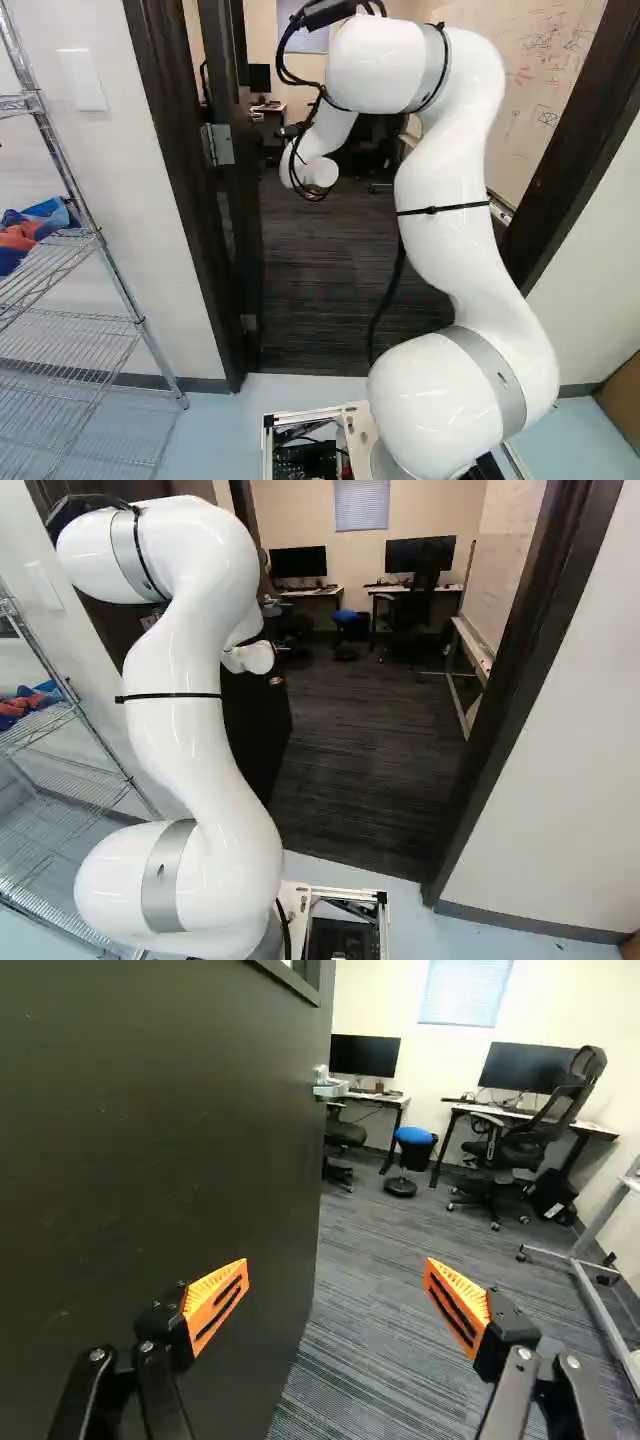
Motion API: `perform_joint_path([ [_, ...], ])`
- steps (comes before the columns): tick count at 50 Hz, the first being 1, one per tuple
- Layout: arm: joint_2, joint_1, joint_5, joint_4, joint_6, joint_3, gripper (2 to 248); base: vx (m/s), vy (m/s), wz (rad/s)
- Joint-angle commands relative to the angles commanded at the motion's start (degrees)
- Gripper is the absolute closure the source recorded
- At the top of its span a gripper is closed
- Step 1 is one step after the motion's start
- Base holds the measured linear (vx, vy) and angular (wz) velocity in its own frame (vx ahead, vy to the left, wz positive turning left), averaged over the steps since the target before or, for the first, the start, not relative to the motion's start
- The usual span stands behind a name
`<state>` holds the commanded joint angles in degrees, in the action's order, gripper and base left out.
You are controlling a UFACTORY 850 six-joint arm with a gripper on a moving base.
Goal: Open the door and move inside
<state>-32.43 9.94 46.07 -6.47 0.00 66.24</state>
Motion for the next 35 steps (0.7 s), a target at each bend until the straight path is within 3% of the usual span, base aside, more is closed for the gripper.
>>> perform_joint_path([
  [35,7.1,-4.3,0.0,0.0,0.0,-9.1,3,0.0,0.0,0.0],
])
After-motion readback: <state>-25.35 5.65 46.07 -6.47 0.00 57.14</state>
